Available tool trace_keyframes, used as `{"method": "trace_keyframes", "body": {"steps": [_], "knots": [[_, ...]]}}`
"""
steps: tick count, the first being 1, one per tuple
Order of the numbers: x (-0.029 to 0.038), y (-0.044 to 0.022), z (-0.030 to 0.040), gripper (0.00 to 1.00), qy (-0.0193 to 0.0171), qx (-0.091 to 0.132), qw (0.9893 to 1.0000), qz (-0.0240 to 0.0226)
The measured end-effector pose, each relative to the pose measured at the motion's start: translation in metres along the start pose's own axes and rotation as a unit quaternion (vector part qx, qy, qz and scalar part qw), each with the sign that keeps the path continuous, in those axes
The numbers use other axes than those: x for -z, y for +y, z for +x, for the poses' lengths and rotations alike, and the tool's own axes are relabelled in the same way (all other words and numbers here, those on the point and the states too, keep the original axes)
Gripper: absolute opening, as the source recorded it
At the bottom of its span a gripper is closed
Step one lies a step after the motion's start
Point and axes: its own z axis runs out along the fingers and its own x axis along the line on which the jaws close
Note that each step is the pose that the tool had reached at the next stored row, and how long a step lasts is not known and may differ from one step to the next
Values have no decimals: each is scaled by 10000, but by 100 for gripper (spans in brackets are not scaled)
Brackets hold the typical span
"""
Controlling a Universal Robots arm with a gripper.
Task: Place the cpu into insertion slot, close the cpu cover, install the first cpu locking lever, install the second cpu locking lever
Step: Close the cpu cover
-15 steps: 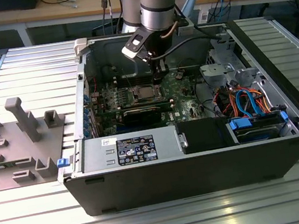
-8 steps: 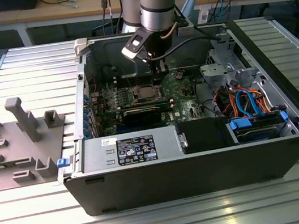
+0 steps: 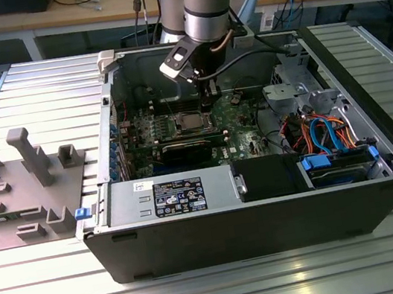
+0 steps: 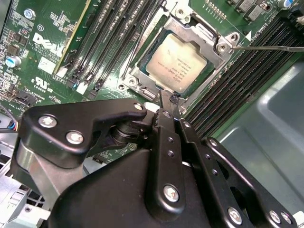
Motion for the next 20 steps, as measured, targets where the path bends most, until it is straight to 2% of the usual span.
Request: {"method": "trace_keyframes", "body": {"steps": [20], "knots": [[-49, -5, 1, 11, 0, 0, 10000, 0]]}}
